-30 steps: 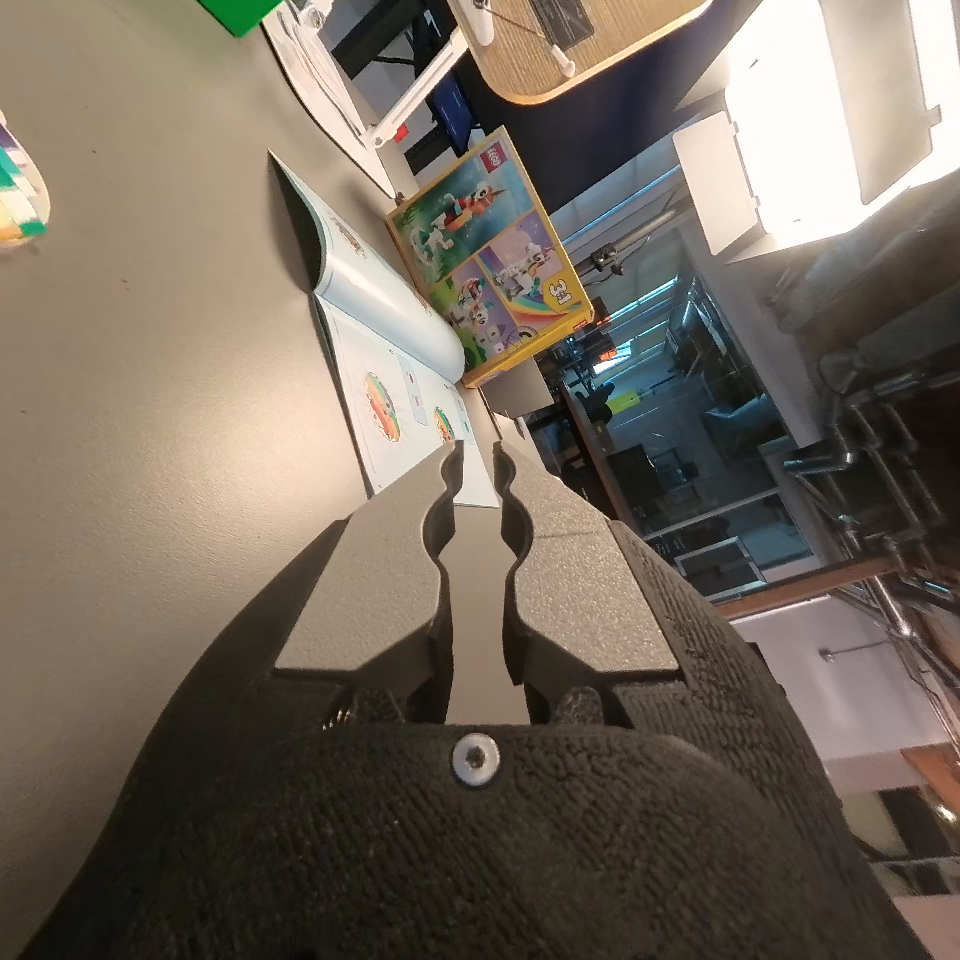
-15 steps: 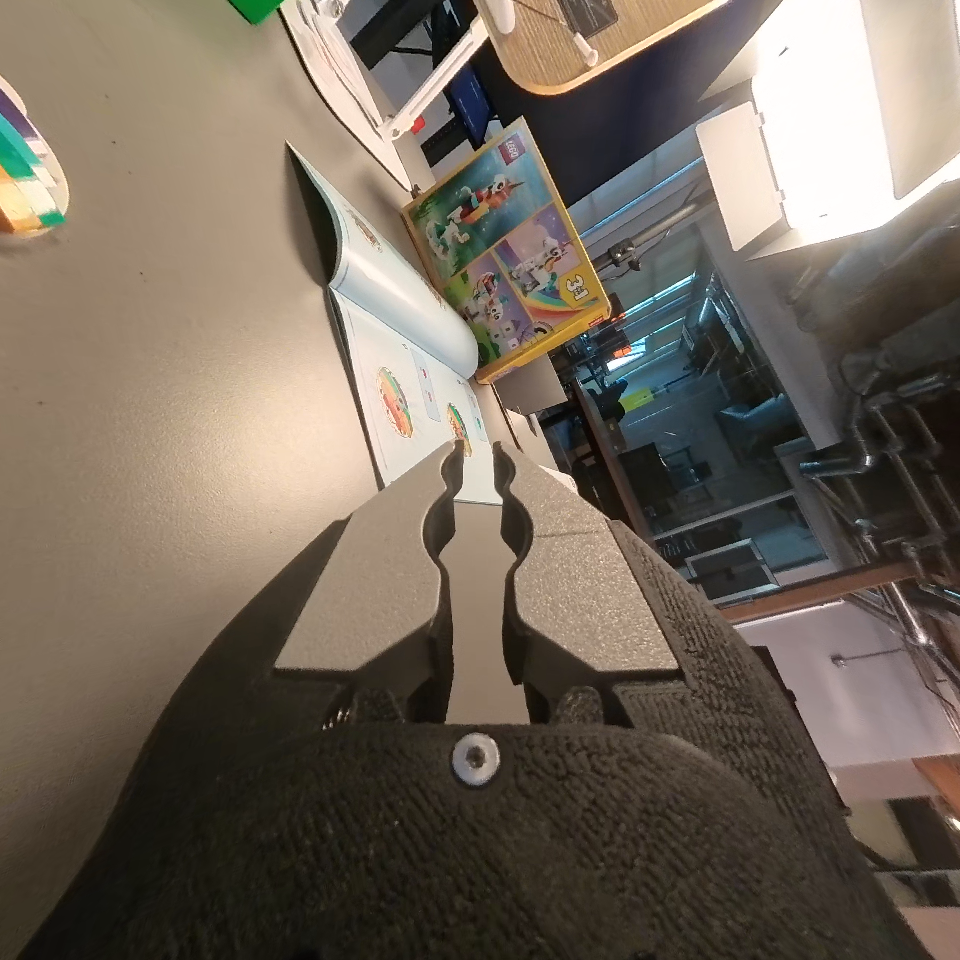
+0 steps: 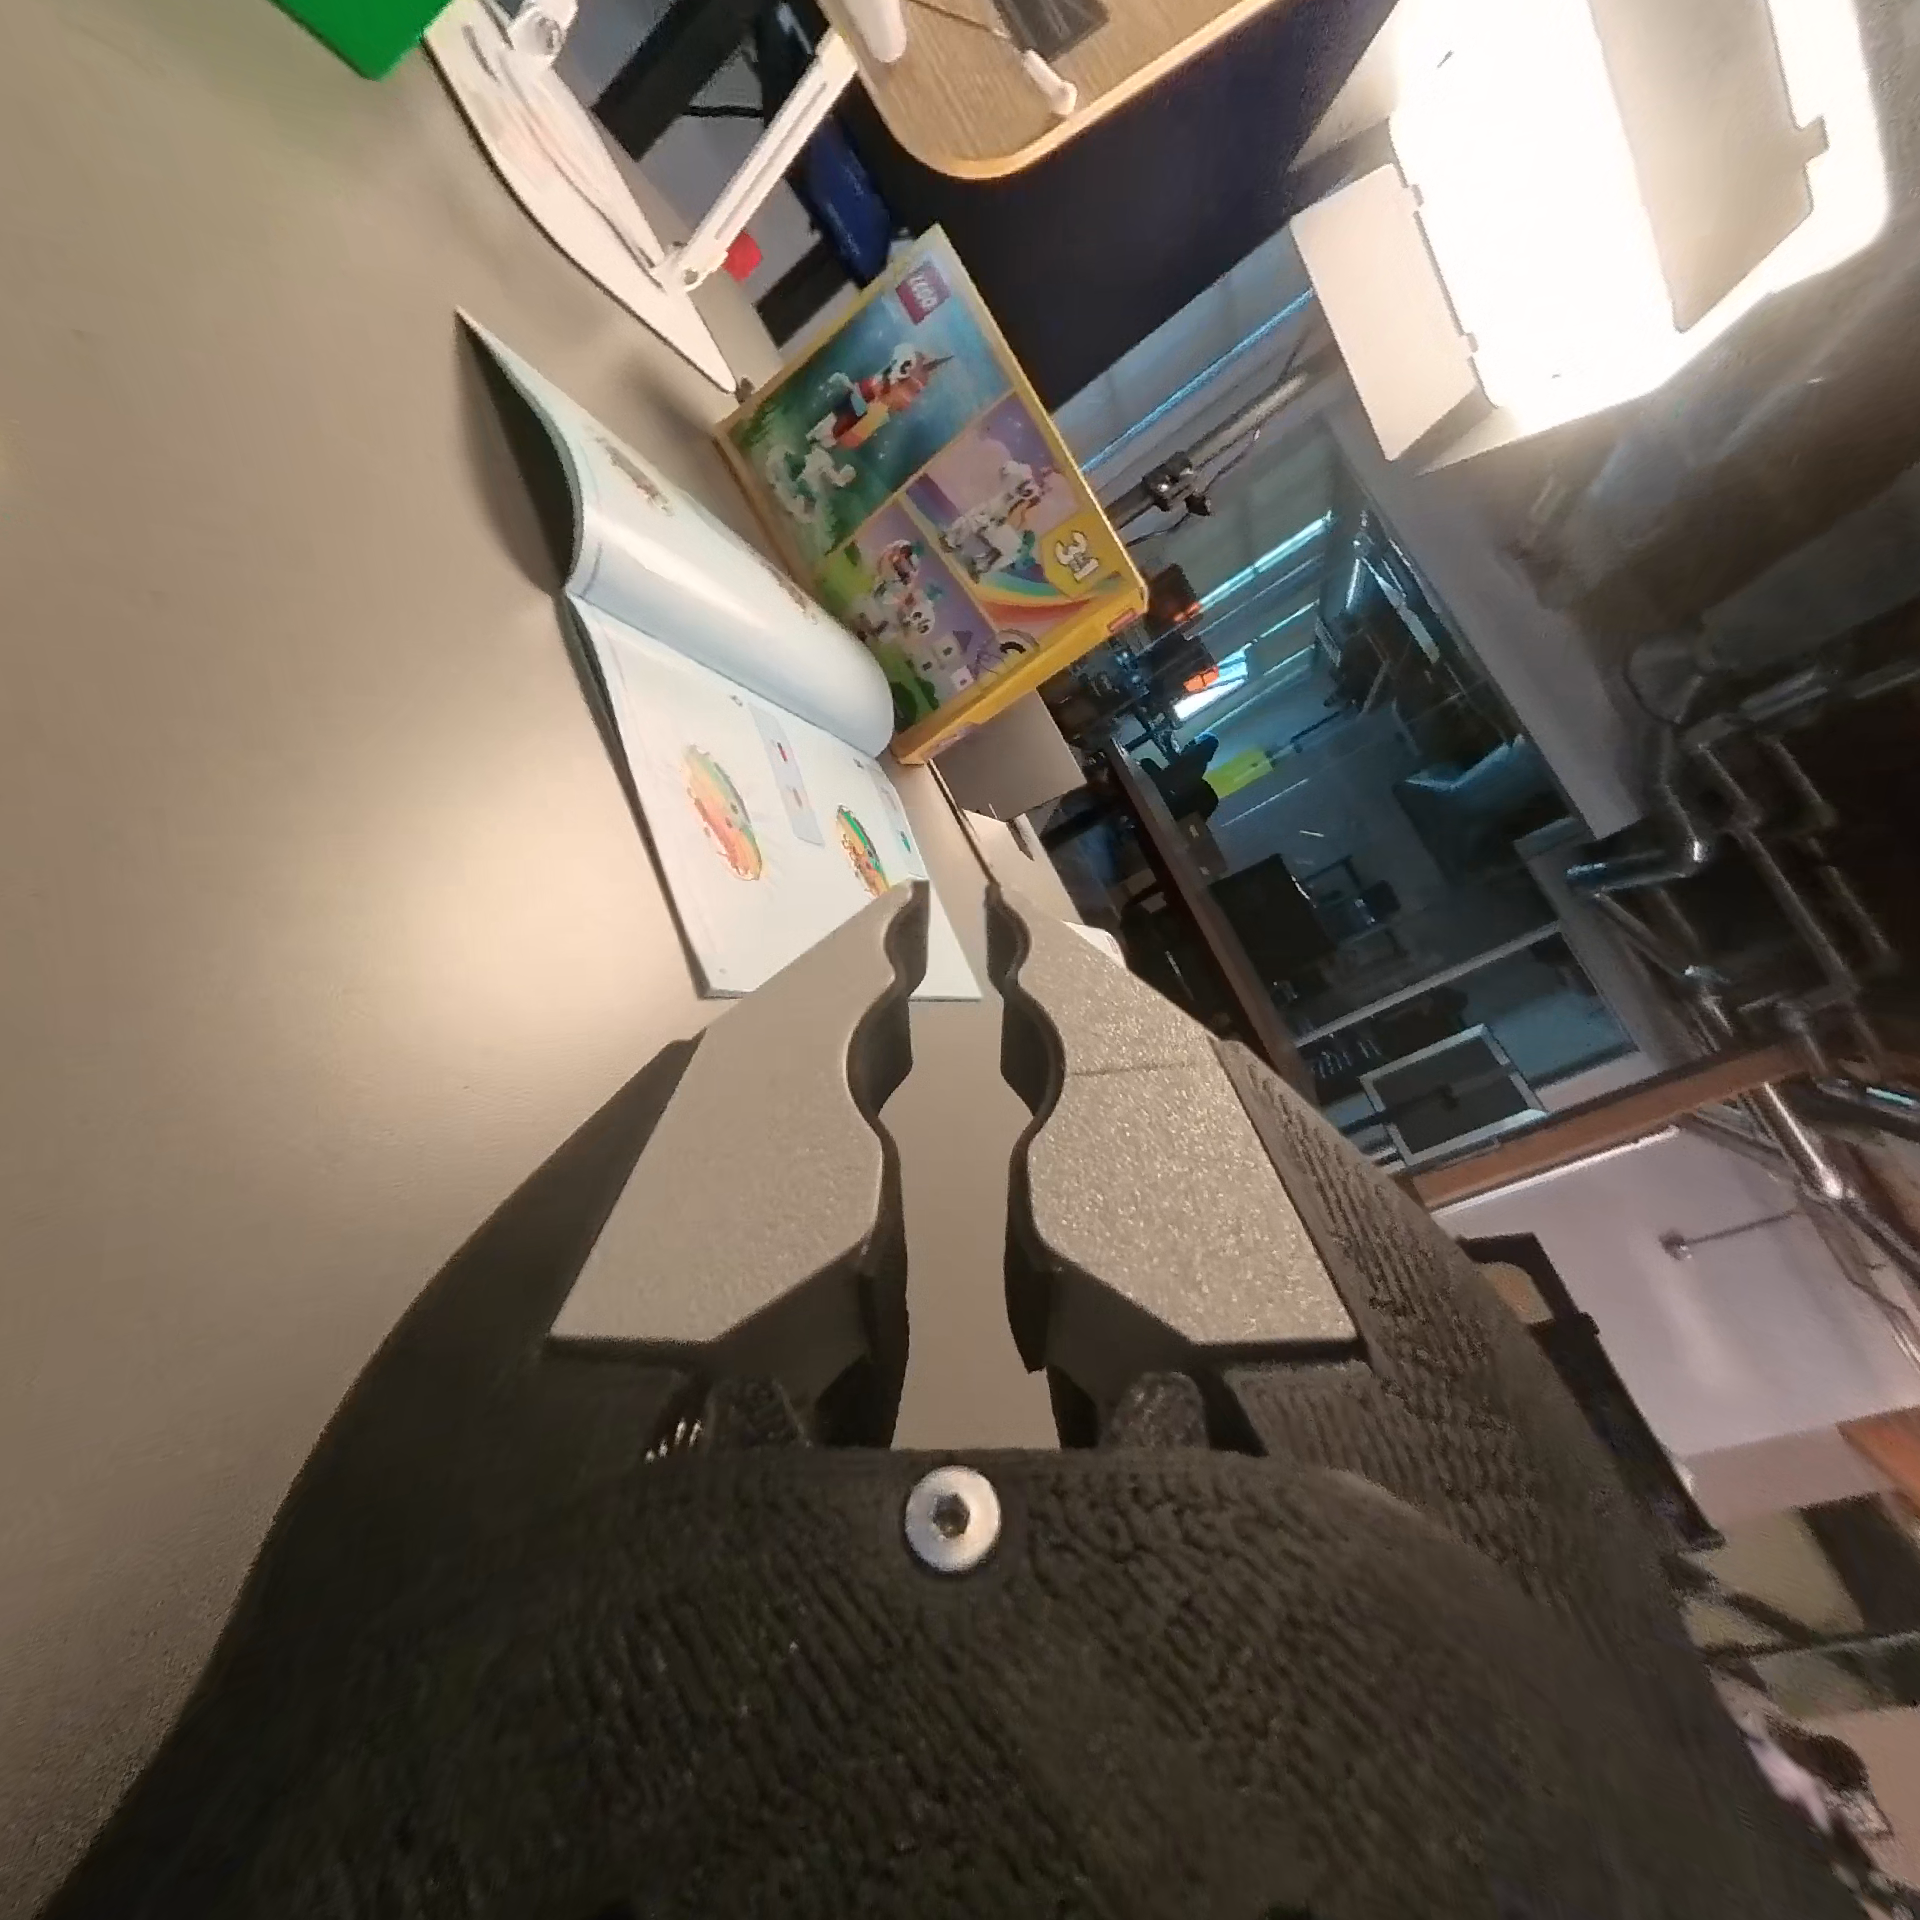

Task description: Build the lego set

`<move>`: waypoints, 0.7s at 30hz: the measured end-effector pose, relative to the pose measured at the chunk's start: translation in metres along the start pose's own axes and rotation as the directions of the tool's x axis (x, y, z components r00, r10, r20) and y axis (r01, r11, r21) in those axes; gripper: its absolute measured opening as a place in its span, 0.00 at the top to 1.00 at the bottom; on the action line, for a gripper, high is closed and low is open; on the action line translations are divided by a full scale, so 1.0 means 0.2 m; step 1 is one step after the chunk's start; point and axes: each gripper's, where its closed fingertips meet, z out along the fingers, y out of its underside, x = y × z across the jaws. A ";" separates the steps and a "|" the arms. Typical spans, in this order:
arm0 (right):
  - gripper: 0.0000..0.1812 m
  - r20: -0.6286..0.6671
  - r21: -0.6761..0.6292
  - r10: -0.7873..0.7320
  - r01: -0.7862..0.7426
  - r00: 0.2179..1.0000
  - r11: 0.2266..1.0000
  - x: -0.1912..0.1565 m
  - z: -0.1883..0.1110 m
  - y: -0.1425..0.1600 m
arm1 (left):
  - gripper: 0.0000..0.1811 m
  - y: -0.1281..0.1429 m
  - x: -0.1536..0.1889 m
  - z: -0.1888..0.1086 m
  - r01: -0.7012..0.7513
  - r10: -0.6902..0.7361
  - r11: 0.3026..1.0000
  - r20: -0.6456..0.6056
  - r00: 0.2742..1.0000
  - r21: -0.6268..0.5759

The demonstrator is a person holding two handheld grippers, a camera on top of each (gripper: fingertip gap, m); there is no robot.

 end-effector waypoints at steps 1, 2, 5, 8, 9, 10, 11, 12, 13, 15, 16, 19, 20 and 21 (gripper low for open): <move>0.95 -0.002 0.004 0.011 -0.011 1.000 1.000 0.01 0.00 0.00 | 0.85 -0.01 -0.02 0.01 -0.004 0.004 1.000 0.012 1.000 -0.008; 0.95 -0.001 0.006 0.017 -0.017 1.000 1.000 0.01 0.00 0.00 | 0.85 -0.02 -0.05 0.02 -0.006 0.006 1.000 0.019 1.000 -0.019; 0.95 0.010 0.011 0.000 0.000 1.000 1.000 -0.01 0.00 -0.01 | 0.86 -0.06 -0.15 0.11 0.002 -0.001 0.997 0.019 1.000 -0.075; 0.95 0.024 0.027 -0.019 0.019 1.000 0.999 -0.03 0.00 -0.03 | 0.84 -0.13 -0.21 0.23 0.021 -0.027 0.995 -0.070 0.997 -0.095; 0.95 0.025 0.033 -0.019 0.018 1.000 0.999 -0.03 -0.01 -0.04 | 0.84 -0.15 -0.24 0.26 0.054 -0.064 0.992 -0.086 0.994 -0.116; 0.95 0.026 0.038 -0.014 0.013 1.000 0.999 -0.03 -0.01 -0.04 | 0.83 -0.15 -0.27 0.30 0.079 -0.092 0.986 -0.086 0.992 -0.147; 0.95 0.026 0.041 -0.006 0.005 1.000 0.999 -0.03 -0.01 -0.04 | 0.82 -0.15 -0.29 0.34 0.098 -0.116 0.977 -0.084 0.990 -0.188; 0.95 0.025 0.044 0.006 -0.007 1.000 0.999 -0.02 -0.01 -0.04 | 0.82 -0.14 -0.31 0.37 0.113 -0.134 0.967 -0.080 0.988 -0.230; 0.95 0.024 0.048 0.018 -0.019 1.000 0.999 -0.02 -0.01 -0.04 | 0.79 -0.13 -0.34 0.40 0.122 -0.143 0.958 -0.063 0.988 -0.259; 0.95 0.023 0.061 0.038 -0.039 0.999 0.997 -0.01 -0.02 -0.05 | 0.76 -0.11 -0.40 0.45 0.125 -0.134 0.941 -0.010 0.991 -0.316; 0.95 0.024 0.066 0.044 -0.045 0.999 0.997 0.00 -0.02 -0.05 | 0.75 -0.10 -0.41 0.47 0.125 -0.131 0.927 0.008 0.991 -0.353; 0.95 0.032 0.081 0.052 -0.055 0.998 0.995 -0.01 -0.03 -0.06 | 0.71 -0.06 -0.40 0.50 0.166 -0.187 0.883 -0.005 0.982 -0.438; 0.95 0.035 0.085 0.055 -0.058 0.998 0.995 -0.01 -0.03 -0.07 | 0.70 -0.04 -0.39 0.50 0.182 -0.213 0.869 -0.016 0.977 -0.459; 0.95 0.039 0.089 0.058 -0.061 0.998 0.994 -0.01 -0.03 -0.07 | 0.69 -0.03 -0.39 0.50 0.197 -0.234 0.855 -0.019 0.972 -0.479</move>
